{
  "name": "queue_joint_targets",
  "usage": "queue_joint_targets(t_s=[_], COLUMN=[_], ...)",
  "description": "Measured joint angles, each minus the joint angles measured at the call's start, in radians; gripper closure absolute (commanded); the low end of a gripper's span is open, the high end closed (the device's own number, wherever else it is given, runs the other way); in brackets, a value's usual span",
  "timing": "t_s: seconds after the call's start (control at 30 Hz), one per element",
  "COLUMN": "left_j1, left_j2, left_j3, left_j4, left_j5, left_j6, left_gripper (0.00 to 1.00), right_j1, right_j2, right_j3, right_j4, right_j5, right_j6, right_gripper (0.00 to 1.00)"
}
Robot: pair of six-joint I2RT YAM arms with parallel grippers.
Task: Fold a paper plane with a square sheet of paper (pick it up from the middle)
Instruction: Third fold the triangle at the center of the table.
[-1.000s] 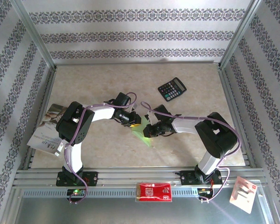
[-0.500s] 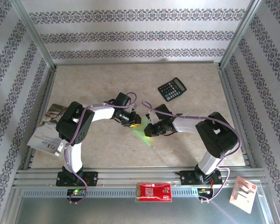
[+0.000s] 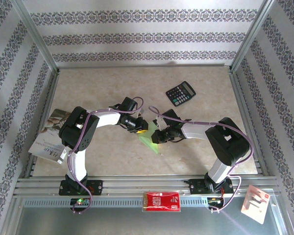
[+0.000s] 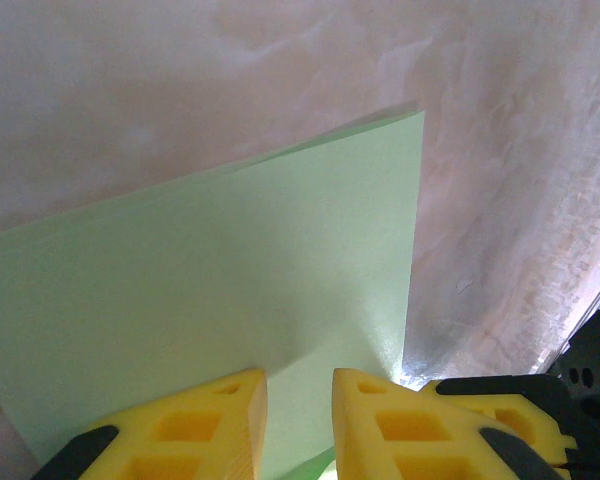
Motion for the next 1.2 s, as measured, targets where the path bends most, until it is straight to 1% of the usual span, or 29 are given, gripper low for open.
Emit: queue_joint_targets(t_s=[1.2], left_j1=[0.0], left_j2=[0.0], left_j3=[0.0], left_j4=[-0.001], left_j5=[0.0], left_j6=[0.003], left_gripper=[0.76], right_j1=[-0.006], right_j2=[0.001], right_j3=[0.003], right_j4=[-0.007], right_j5=[0.0], right_j6=[-0.018], right_gripper=[0.96])
